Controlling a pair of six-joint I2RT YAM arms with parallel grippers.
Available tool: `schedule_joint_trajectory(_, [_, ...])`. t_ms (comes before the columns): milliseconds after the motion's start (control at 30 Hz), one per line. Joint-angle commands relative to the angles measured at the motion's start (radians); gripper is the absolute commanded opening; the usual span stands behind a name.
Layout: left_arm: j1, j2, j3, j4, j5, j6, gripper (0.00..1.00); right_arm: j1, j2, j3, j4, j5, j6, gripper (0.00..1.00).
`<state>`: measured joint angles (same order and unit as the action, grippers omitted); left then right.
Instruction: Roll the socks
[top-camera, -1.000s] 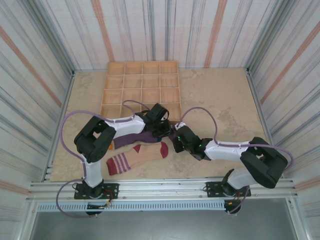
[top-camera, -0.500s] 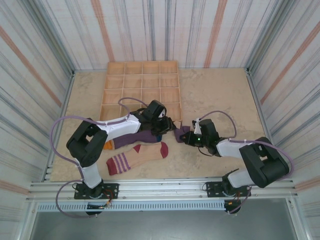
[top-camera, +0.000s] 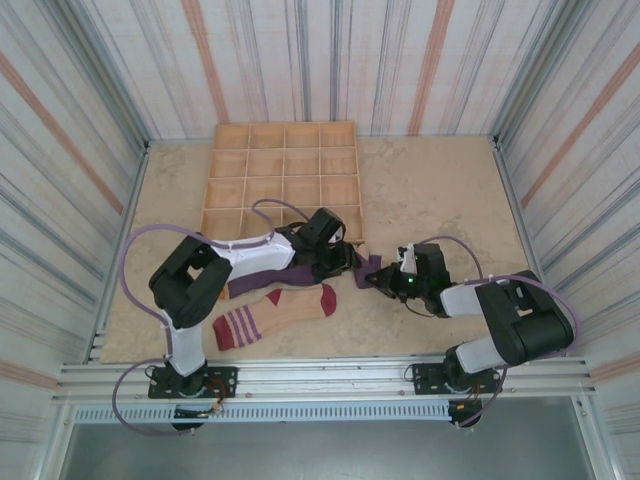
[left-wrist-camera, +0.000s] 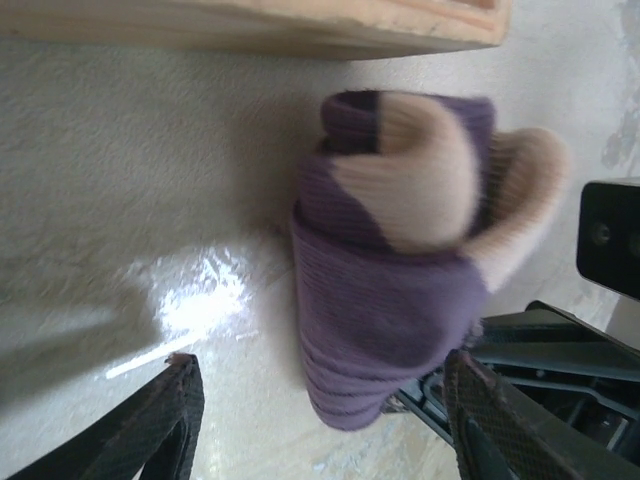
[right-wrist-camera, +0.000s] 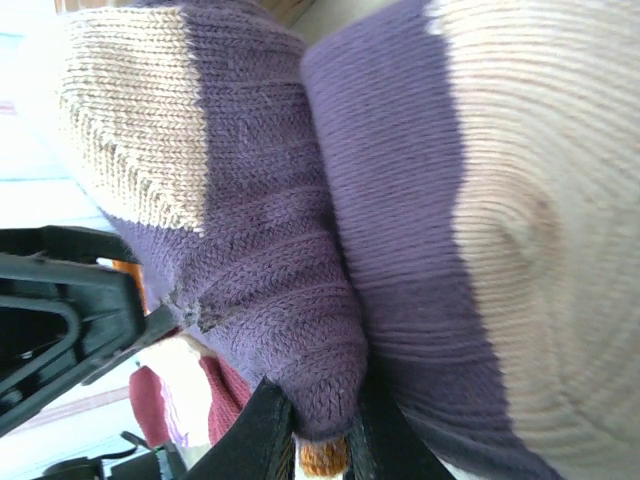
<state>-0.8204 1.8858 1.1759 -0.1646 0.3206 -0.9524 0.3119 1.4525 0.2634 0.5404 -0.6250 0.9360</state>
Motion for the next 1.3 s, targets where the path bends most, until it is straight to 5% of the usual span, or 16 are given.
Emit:
schedule_joint_trajectory(0, [-0.011, 0.038, 0.045, 0.014, -0.01, 0.03, 0.64, -0.034, 0.039, -0.057, -0.266, 0.035, 0.047, 0.0])
schedule_joint_trajectory(533, [-0.03, 0.18, 0.171, -0.033, -0.016, 0.061, 0.51, -0.126, 0.025, -0.046, -0.284, -0.052, -0.004, 0.0])
schedule_joint_trajectory(700, [-0.031, 0.199, 0.193, -0.05, -0.029, 0.069, 0.19, -0.12, -0.123, -0.005, -0.434, -0.007, -0.083, 0.17])
schedule_joint_trajectory(867, [-0.018, 0.189, 0.202, -0.095, -0.037, 0.078, 0.01, -0.043, -0.377, 0.115, -0.738, 0.178, -0.219, 0.43])
schedule_joint_trajectory(1033, [0.012, 0.127, 0.157, -0.109, -0.038, 0.073, 0.0, 0.139, -0.504, 0.251, -0.914, 0.437, -0.35, 0.64])
schedule_joint_trajectory(1267, [0.015, 0.059, 0.12, -0.156, -0.049, 0.069, 0.0, 0.436, -0.414, 0.349, -0.892, 0.797, -0.46, 0.7])
